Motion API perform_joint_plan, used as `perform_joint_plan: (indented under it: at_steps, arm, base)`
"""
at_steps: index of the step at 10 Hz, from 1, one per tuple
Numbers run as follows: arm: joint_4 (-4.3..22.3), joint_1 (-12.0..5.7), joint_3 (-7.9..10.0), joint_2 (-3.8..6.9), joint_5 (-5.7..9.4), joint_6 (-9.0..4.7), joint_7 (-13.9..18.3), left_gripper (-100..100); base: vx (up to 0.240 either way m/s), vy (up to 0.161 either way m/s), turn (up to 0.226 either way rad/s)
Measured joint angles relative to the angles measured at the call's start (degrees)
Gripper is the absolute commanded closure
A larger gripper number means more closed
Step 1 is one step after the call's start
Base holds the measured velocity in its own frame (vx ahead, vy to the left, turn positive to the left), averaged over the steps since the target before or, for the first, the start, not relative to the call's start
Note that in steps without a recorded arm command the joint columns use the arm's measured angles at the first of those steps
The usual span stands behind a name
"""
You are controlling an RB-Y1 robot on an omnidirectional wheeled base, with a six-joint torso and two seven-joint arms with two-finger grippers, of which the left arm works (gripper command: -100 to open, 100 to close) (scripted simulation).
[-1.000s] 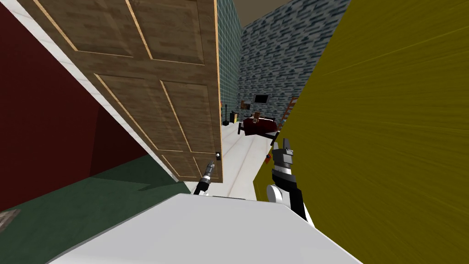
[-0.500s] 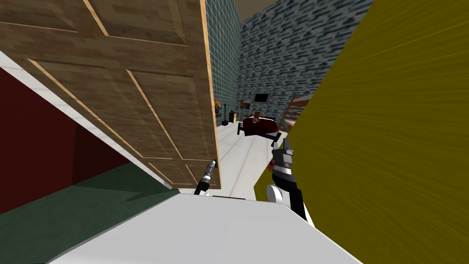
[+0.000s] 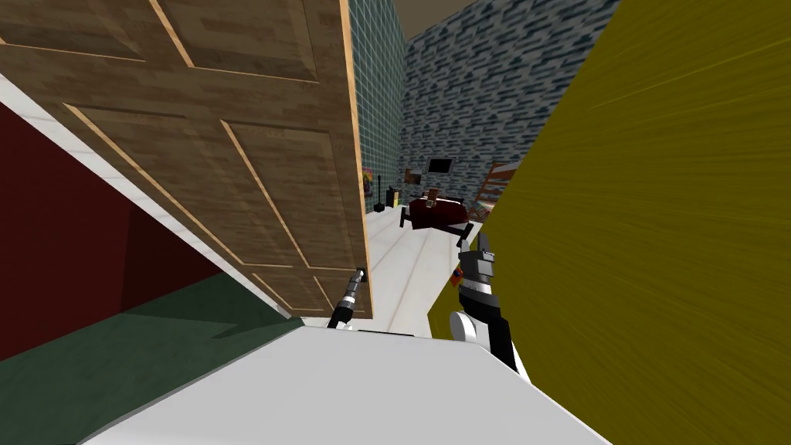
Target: Push the door open
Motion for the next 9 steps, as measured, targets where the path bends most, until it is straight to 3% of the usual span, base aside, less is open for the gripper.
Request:
perform_joint_plan:
  at_steps: [3,5,7,8,9]
  arm:
    - [0.57,0.12,0.16,0.27,0.11,0.32,-0.3,100]
    - [-0.9,0.9,0.75,0.67,0.28,0.94,-0.99,100]
    - [0.91,-0.41,1.92,1.84,0.83,-0.08,-0.89,100]
    - [0.6,-0.06,2.68,1.98,1.07,-0.37,-1.34,-100]
    - [1.65,-1.0,2.07,1.92,1.19,-0.64,-1.57,-100]
  base:
    - [0.159,-0.005,0.071]
    - [0.204,-0.01,0.062]
    - [0.275,0.006,0.145]
    - [0.073,0.024,0.276]
    - [-0.115,0.044,0.225]
